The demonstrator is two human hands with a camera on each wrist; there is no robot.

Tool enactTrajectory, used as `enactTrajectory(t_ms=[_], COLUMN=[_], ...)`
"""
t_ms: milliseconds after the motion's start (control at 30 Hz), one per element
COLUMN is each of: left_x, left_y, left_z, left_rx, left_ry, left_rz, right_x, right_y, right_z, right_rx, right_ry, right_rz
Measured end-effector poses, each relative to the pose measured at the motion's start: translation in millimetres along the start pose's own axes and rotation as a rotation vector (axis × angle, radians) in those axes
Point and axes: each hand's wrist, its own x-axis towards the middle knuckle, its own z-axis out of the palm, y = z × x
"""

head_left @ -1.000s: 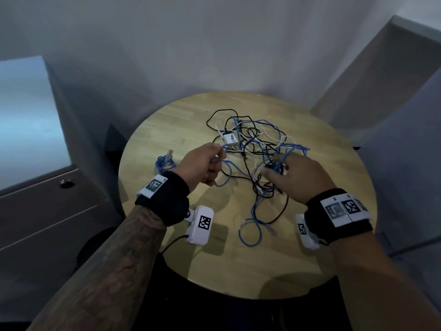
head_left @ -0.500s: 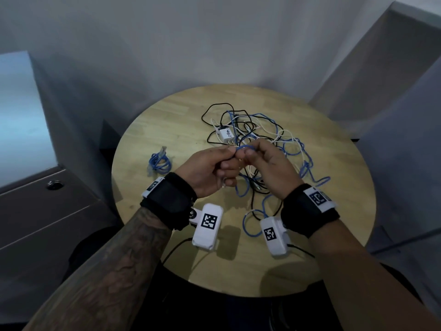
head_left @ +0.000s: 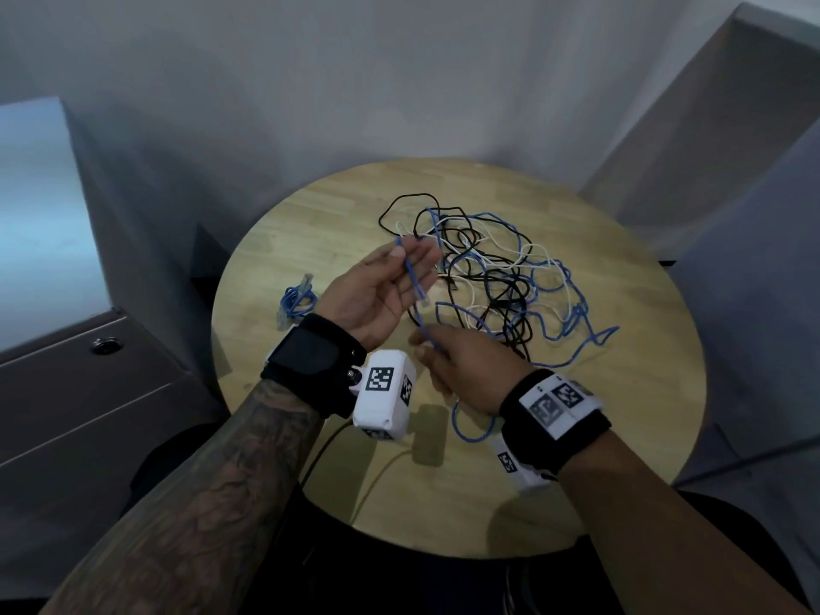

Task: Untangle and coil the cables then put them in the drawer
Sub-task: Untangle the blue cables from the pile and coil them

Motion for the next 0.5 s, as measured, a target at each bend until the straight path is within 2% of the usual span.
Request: enactTrajectory(t_ms=[67, 167, 300, 400, 500], left_x=[5.4, 9.7, 7.5, 3.1, -2.0], left_y=[2.7, 3.0, -5.6, -17.2, -27.7], left_z=[-5.4, -12.0, -6.9, 3.7, 10.1], left_rx=[-0.003, 0.180, 0.489, 0.686, 0.775], left_ry=[0.088, 0.124, 0.012, -0.086, -0.153], left_rz=[0.050, 0.115, 0.130, 0.073, -0.035], right_x=[-3.5, -5.2, -9.8, -15.2, -12.6], right_y=[-6.3, -15.5, -10.8, -2.6, 3.0], right_z=[4.4, -2.6, -29.6, -45.5, -54.4], right_rx=[-0.114, -0.154, 0.067, 0.150, 0.160], right_ry=[-0.047, 0.111, 0.448, 0.570, 0.680], right_rz=[-0.040, -0.155, -0.178, -0.170, -0.180])
